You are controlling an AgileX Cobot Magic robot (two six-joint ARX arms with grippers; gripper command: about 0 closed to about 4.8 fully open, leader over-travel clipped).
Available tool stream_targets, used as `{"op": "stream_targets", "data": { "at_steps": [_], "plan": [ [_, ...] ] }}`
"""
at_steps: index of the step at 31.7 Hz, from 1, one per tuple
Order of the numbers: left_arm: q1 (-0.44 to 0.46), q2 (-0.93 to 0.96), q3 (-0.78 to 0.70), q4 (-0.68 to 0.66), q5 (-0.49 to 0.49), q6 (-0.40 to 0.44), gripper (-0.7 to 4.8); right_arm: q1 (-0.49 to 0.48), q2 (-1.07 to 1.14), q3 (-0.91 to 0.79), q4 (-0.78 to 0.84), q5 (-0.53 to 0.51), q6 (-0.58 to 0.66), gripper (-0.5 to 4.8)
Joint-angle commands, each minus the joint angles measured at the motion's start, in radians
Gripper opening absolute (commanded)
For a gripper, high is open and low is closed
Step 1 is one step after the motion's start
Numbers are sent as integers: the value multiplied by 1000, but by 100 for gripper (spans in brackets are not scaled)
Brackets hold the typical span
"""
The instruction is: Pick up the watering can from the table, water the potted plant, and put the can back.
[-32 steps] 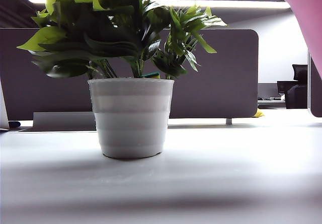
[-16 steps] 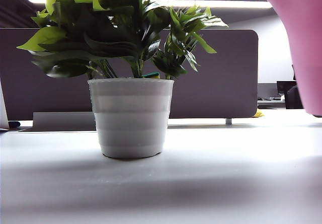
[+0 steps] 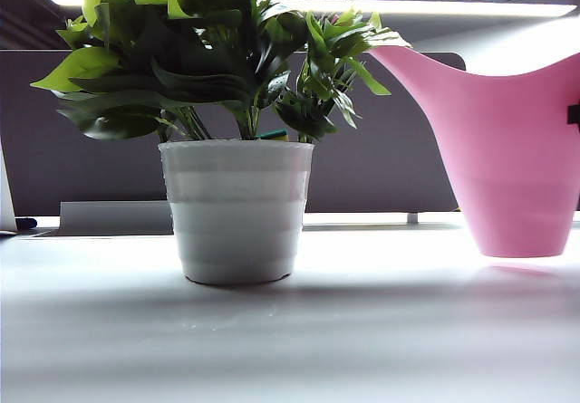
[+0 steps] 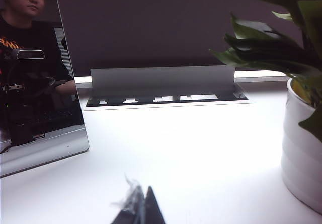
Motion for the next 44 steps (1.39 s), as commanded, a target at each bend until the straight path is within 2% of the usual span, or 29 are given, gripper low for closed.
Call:
{"op": "stream_targets", "data": {
  "at_steps": [1, 9, 19, 21, 24, 28, 37, 44],
  "plan": [
    [2, 1, 1, 11, 0, -3, -5, -1, 23, 45, 128, 11, 41, -6],
    [2, 1, 1, 11, 0, -3, -5, -2, 111, 82, 128, 10, 50, -6],
    [2, 1, 1, 11, 0, -3, -5, -1, 116, 81, 117, 6, 50, -3],
    [2, 1, 1, 11, 0, -3, -5, -1, 116, 81, 98, 7, 50, 26],
    [2, 1, 1, 11, 1, -3, -5, -1, 116, 81, 73, 7, 51, 113],
    [2, 1, 1, 11, 0, -3, -5, -1, 116, 81, 39, 7, 63, 178],
    [2, 1, 1, 11, 0, -3, -5, 2, 116, 72, -60, -5, 71, 194],
    [2, 1, 1, 11, 0, -3, -5, 2, 114, 16, -61, -9, 72, 203]
  ]
}}
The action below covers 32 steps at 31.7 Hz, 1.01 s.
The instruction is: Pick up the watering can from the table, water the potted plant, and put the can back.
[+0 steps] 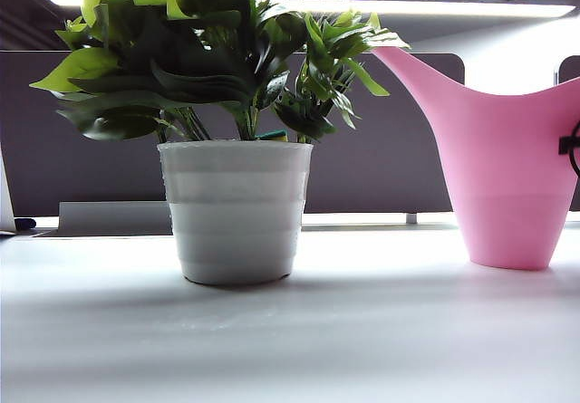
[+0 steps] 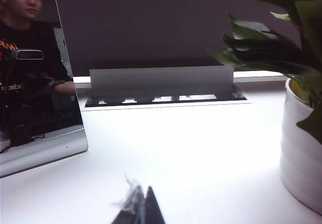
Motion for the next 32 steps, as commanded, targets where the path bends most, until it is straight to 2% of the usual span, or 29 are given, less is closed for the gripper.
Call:
{"op": "stream_targets", "data": {
  "at_steps": [1, 8, 15, 17, 19, 23, 24, 25, 32],
  "plan": [
    [2, 1, 1, 11, 0, -3, -5, 2, -8, -32, 5, -8, 3, 203],
    [2, 1, 1, 11, 0, -3, -5, 2, -120, -154, 17, 9, 3, 209],
    [3, 1, 1, 11, 0, -3, -5, 4, -368, -296, -49, -14, 29, 206],
    [5, 1, 1, 11, 0, -3, -5, 4, -453, -338, -87, -43, 34, 163],
    [9, 1, 1, 11, 1, -3, -5, 4, -532, -380, -94, -60, 34, 92],
    [38, 1, 1, 11, 0, -3, -5, 4, -705, -441, -99, -134, 35, 58],
    [45, 1, 1, 11, 0, -3, -5, 4, -752, -441, -129, -163, 42, 9],
    [48, 1, 1, 11, -1, -3, -5, 4, -792, -440, -156, -185, 49, -8],
    [47, 1, 1, 11, -3, -3, -5, 4, -1024, -440, -325, -314, 167, -6]
  ]
}}
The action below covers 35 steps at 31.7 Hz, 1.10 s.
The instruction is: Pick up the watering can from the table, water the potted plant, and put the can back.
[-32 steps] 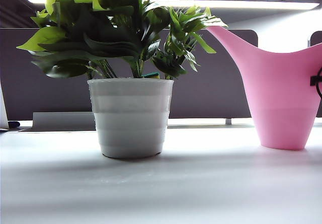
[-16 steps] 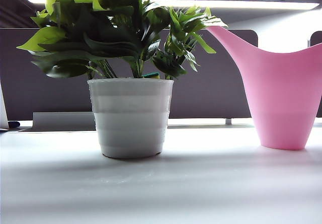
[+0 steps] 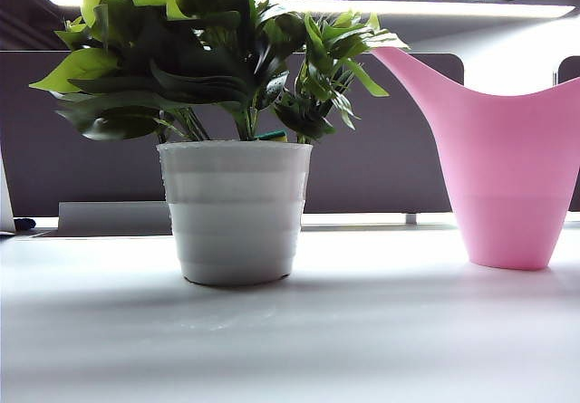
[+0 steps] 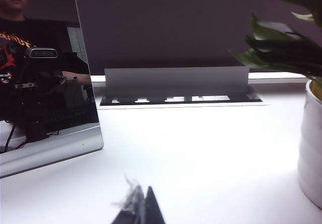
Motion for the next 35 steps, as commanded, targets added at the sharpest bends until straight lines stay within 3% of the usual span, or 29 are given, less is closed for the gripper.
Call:
{"op": "stream_targets", "data": {
  "at_steps": [1, 10, 28, 35],
  "plan": [
    [0, 1, 1, 11, -2, -3, -5, 1, -83, -1, -80, -62, 80, -6],
    [1, 1, 1, 10, -2, -3, -5, 0, -209, -1, -121, -213, 83, -6],
    [1, 1, 1, 10, -2, -3, -5, 0, -216, -1, -121, -213, 83, -6],
    [0, 1, 1, 10, -2, -3, -5, -2, -439, 1, -323, -212, 69, -5]
  ]
}}
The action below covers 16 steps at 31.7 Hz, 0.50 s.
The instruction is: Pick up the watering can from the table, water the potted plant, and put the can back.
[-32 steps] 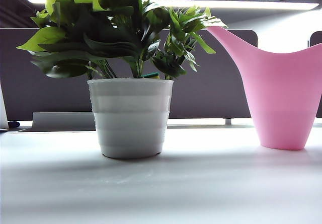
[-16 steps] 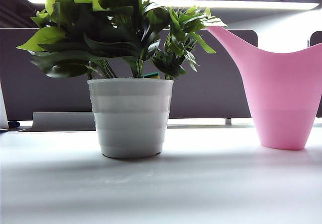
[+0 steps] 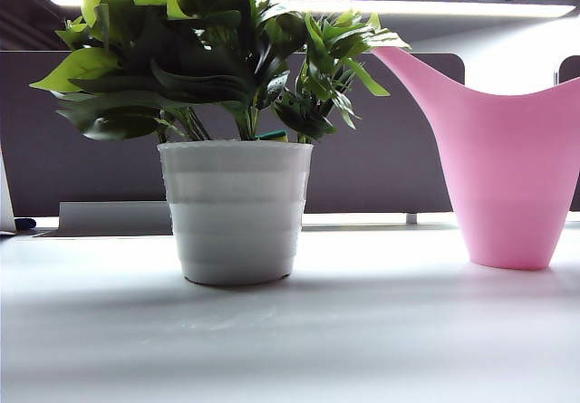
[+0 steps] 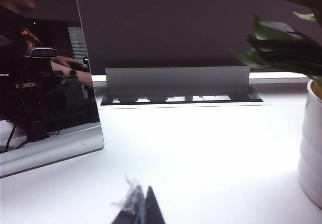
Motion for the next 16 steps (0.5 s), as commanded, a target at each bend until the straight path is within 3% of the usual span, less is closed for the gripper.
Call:
{"op": "stream_targets", "data": {
  "at_steps": [1, 7, 11, 14, 16],
  "plan": [
    [0, 1, 1, 11, -1, -3, -5, -1, -129, 0, -114, 4, -42, -5],
    [0, 1, 1, 11, -1, -3, -5, -3, -364, 0, -288, 8, -136, -5],
    [0, 1, 1, 11, -2, -3, -5, 4, -375, 0, -354, 55, -174, -5],
    [1, 1, 1, 10, -1, -3, -5, 21, -377, 0, -431, 125, -185, -5],
    [1, 1, 1, 11, 0, -3, -5, 48, -379, 0, -492, 225, -188, -5]
  ]
}}
